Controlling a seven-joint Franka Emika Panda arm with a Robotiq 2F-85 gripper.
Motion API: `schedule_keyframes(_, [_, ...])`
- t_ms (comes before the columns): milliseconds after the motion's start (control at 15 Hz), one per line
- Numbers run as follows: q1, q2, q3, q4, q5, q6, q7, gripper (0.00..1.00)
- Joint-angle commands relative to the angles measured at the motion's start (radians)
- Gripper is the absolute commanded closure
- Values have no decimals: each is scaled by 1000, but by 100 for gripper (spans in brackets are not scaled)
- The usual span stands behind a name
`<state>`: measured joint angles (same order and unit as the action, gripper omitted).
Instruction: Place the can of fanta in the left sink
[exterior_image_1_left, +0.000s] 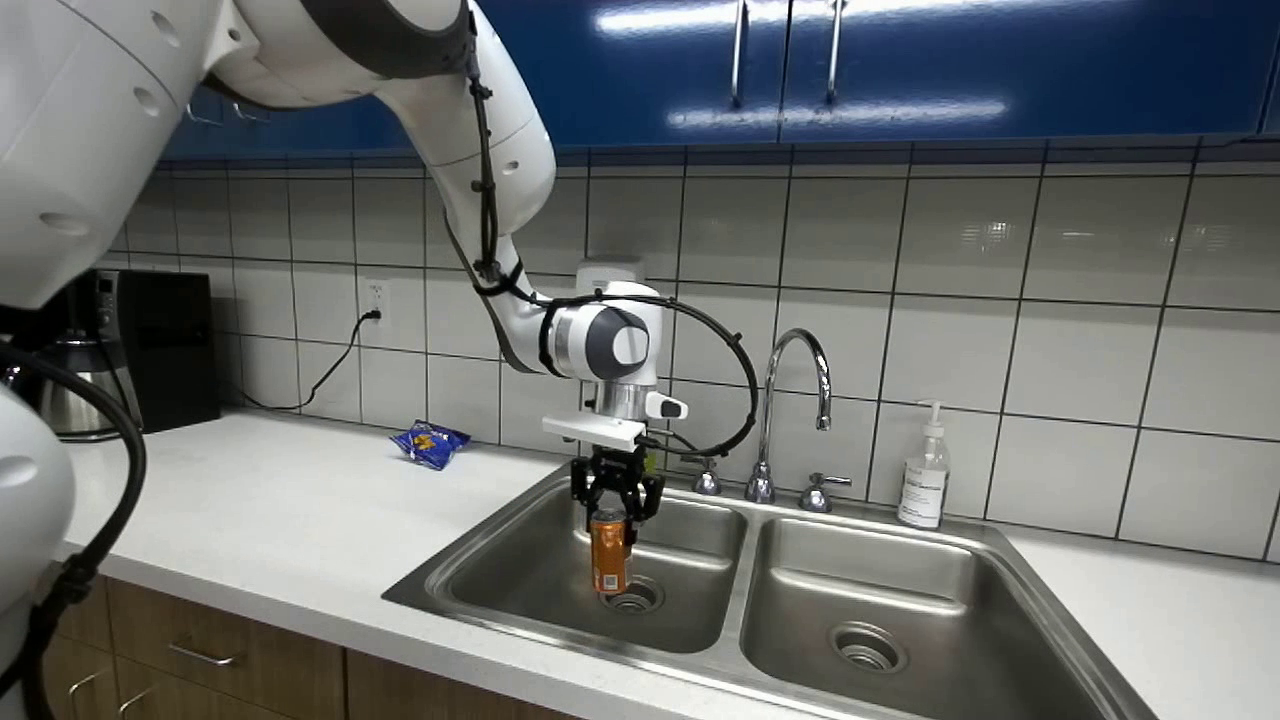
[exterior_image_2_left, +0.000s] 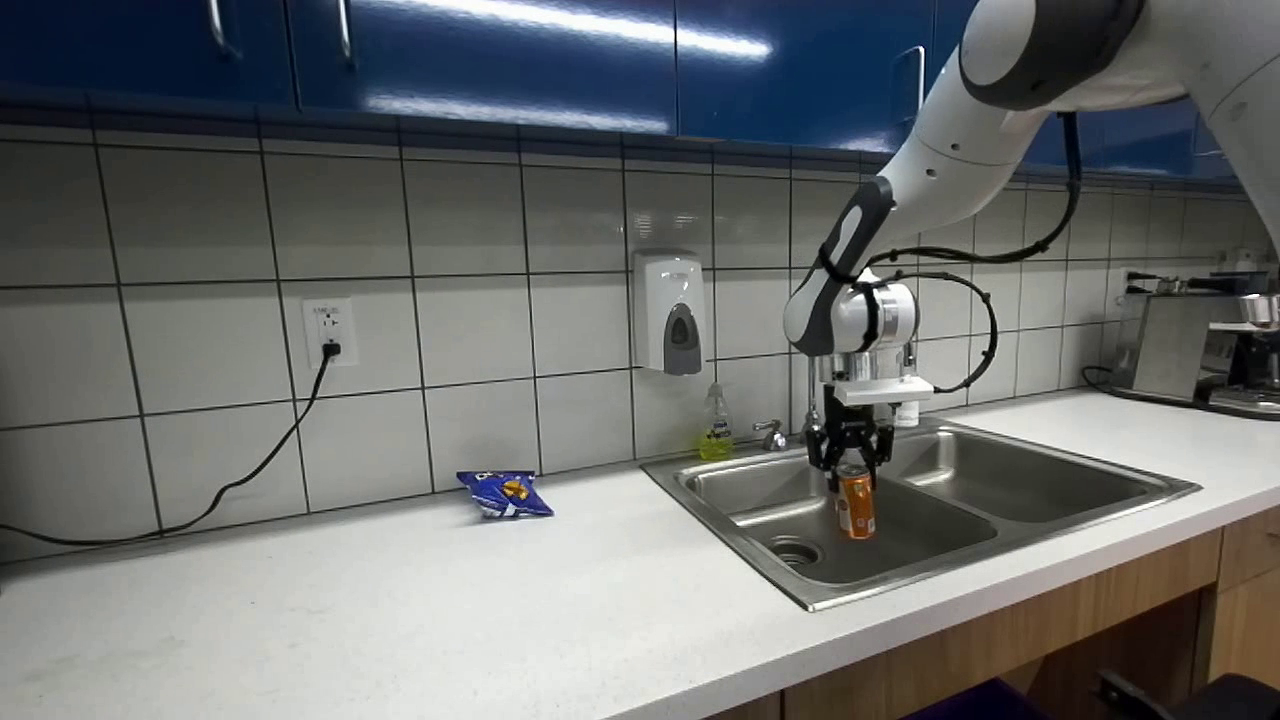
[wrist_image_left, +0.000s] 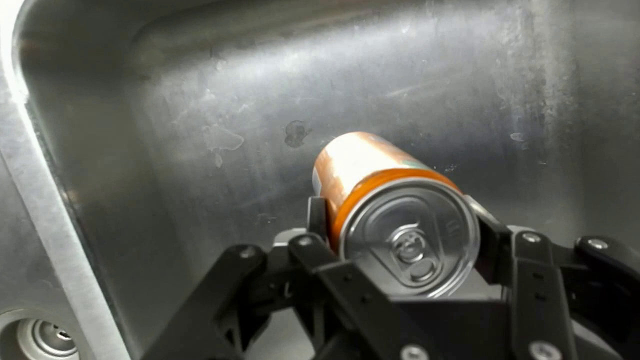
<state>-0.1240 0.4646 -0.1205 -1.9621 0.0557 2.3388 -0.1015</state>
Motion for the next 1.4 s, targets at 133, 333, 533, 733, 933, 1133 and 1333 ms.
schedule_keyframes(133, [-51,100,23,115,40,-63,0,60])
schedule_keyframes(333, [-65,137,24,142,50,-74,2,60])
schedule_keyframes(533, [-75,169,28,163,59,-87,1,60])
schedule_keyframes(733, [-80,196,29,173,65,-89,1,60])
schedule_keyframes(933, [-82,219,31,179,71,-87,2,60])
schedule_keyframes(1133, [-84,234,32,182,75,-85,2,60])
schedule_keyframes(1333, [-85,244,34,182,76,-84,3,60])
